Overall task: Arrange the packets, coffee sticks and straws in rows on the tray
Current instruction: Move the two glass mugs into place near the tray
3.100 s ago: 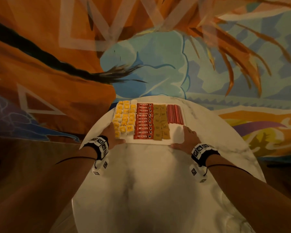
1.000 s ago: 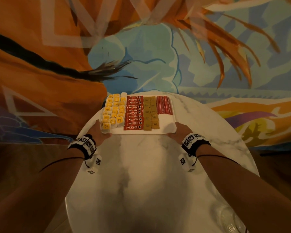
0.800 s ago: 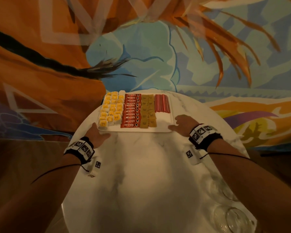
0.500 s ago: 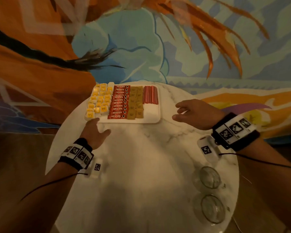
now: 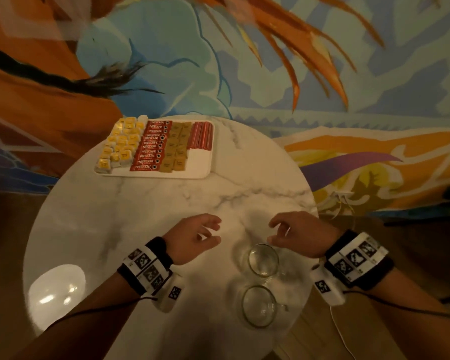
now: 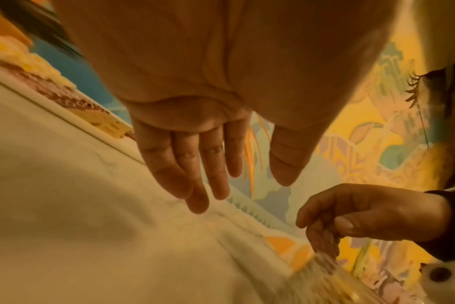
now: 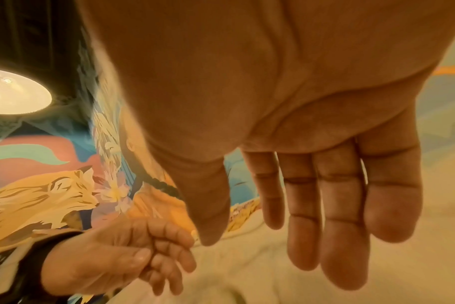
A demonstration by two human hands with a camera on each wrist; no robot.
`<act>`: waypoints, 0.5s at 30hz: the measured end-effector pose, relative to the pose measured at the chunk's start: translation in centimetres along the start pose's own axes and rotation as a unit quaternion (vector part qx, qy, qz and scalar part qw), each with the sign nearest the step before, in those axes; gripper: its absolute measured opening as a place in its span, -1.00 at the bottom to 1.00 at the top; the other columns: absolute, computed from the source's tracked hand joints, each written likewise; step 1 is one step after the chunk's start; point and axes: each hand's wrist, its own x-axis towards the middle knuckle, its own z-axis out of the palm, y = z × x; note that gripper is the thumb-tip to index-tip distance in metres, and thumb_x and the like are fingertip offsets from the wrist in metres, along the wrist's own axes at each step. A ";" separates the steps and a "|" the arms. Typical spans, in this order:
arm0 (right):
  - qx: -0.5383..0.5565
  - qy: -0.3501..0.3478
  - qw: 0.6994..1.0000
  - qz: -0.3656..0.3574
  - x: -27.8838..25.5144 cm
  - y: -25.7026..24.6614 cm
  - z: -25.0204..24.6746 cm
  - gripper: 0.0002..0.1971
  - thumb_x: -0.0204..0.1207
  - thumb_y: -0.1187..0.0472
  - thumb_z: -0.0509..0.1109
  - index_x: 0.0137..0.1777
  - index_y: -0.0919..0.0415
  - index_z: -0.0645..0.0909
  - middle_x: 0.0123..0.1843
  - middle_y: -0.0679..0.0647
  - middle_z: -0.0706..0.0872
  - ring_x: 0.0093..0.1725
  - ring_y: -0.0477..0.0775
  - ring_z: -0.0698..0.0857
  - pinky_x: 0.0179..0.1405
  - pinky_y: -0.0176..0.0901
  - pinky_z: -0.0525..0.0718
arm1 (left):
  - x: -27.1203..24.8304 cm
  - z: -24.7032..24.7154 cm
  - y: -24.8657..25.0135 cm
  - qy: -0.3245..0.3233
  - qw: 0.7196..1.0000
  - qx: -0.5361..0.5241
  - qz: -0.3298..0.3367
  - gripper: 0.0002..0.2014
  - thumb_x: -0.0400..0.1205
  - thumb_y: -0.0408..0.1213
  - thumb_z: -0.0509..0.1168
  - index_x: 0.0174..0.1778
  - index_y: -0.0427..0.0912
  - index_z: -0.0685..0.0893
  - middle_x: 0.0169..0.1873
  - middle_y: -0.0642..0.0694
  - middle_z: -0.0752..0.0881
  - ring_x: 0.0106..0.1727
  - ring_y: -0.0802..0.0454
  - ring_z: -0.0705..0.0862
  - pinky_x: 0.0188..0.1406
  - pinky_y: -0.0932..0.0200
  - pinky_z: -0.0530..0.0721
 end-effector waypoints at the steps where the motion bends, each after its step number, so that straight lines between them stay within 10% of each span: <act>1: -0.001 -0.011 1.000 -0.003 -0.1 0.4 0.9 -0.59 0.47 -0.24 0.49 0.23 -0.06 0.67 -0.11 -0.15 0.77 -0.11 -0.19 0.71 -0.01 -0.20 0.67 | 0.0 1.0 0.1 -0.007 1.000 0.001 0.000 -0.60 0.58 -0.10 0.49 0.34 0.14 0.61 0.16 0.18 0.73 0.06 0.21 0.73 0.14 0.12 0.74; 15: 0.015 0.055 0.996 -0.074 2.0 0.1 3.8 -0.81 0.47 -0.03 0.47 0.03 -0.08 0.83 -0.09 -0.13 0.86 -0.10 -0.14 0.78 -0.03 -0.04 0.74 | 0.0 5.9 1.3 -0.049 0.997 0.034 0.044 -0.41 0.53 -0.09 0.53 0.45 0.26 0.49 0.32 0.27 0.57 0.33 0.35 0.56 0.20 0.25 0.66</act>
